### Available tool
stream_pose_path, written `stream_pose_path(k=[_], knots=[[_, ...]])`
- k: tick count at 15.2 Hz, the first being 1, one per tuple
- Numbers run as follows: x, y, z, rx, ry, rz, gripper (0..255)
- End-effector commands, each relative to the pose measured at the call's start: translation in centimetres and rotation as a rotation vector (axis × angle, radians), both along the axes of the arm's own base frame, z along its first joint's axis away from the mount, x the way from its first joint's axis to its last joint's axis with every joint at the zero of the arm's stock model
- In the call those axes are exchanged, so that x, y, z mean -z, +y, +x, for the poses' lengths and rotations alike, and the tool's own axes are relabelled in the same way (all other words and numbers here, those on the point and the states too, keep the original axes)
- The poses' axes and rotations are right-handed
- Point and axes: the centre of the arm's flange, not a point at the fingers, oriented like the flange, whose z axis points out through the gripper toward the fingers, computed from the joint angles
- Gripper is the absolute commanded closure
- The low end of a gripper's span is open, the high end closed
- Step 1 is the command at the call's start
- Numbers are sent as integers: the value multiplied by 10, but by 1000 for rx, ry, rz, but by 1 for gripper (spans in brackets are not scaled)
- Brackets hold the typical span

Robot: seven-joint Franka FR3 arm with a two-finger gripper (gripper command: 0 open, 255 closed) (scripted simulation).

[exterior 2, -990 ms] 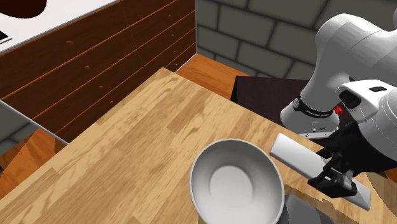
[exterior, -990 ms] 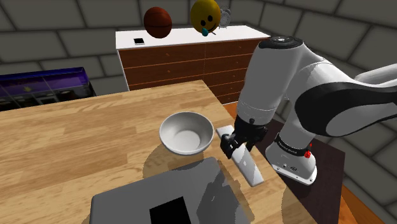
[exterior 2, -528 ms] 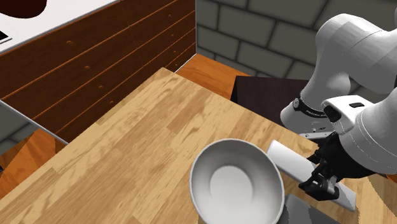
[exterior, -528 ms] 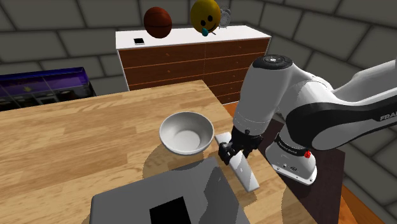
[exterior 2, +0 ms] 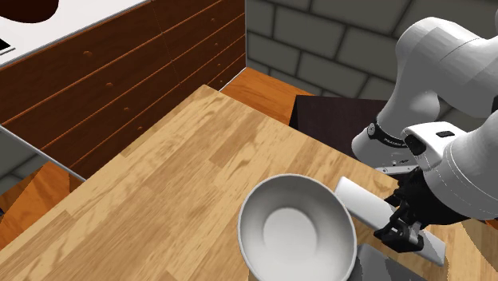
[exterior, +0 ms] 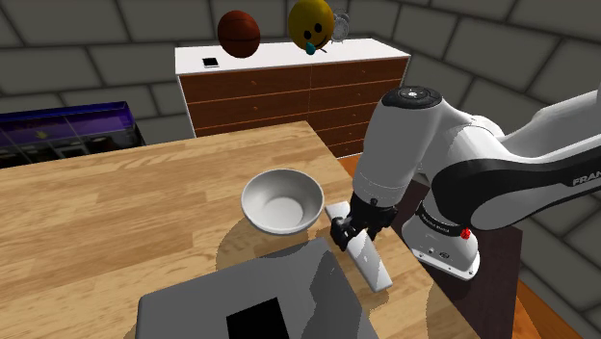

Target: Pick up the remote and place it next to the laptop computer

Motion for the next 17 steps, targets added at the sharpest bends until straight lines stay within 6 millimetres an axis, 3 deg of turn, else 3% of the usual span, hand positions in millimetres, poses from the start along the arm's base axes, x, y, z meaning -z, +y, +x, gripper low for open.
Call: stream_pose_path(k=[1, 6, 10, 17], knots=[[0, 0, 0, 0, 0, 0, 0], [0, 0, 0, 0, 0, 0, 0], [-50, 0, -1, 0, 0, 0, 0], [-50, 0, -1, 0, 0, 0, 0]])
